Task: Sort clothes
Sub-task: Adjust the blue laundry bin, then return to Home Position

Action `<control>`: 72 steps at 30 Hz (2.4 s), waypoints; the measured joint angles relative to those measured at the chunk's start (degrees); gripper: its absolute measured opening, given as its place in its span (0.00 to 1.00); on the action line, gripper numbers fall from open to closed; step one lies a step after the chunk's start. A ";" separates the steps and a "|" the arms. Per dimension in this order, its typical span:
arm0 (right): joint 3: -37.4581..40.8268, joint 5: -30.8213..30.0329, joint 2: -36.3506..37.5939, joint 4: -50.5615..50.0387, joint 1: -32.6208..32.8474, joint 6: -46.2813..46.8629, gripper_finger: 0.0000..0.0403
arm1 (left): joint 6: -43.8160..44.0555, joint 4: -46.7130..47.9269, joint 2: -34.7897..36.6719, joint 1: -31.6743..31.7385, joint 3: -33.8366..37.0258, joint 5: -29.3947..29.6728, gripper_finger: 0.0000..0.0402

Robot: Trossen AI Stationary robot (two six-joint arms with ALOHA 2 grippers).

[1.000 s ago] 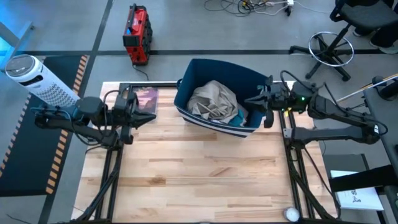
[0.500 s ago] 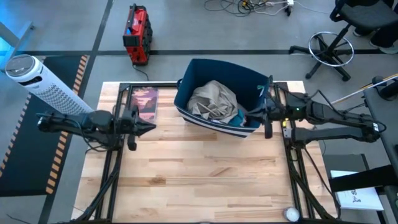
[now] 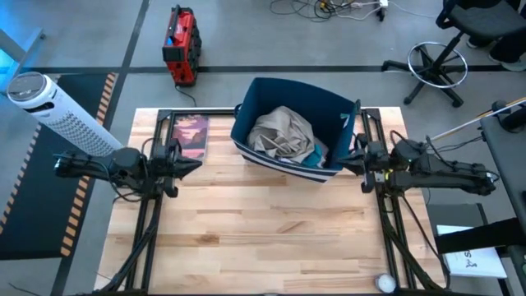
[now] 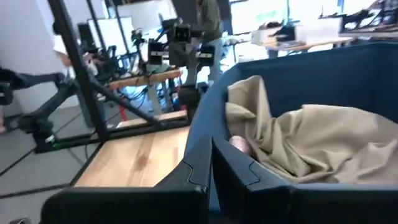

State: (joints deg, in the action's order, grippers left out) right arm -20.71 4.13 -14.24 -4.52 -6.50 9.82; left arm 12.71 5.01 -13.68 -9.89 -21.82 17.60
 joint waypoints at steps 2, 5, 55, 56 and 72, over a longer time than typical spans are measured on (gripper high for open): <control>0.29 -1.12 1.94 0.19 0.65 -0.65 0.00 | 0.02 0.50 1.66 0.00 0.00 0.87 0.00; -5.24 -3.31 3.13 -6.96 1.34 -1.20 0.00 | 0.00 0.63 3.38 0.00 -0.15 2.06 0.00; -34.75 7.00 -24.91 -32.70 -22.13 -13.29 0.00 | 0.70 4.51 -5.70 -0.03 -5.48 1.47 0.00; -32.89 8.82 -22.38 -30.82 -21.10 -12.50 0.00 | 0.73 3.58 -5.48 -0.04 -4.44 1.28 0.00; 10.73 10.86 -12.47 23.84 -11.23 -1.62 0.00 | -0.62 8.01 4.97 -0.02 0.66 5.32 0.00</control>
State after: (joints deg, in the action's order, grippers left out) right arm -9.98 14.99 -26.70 19.32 -17.73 8.20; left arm 12.09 13.02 -8.71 -9.91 -21.17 22.91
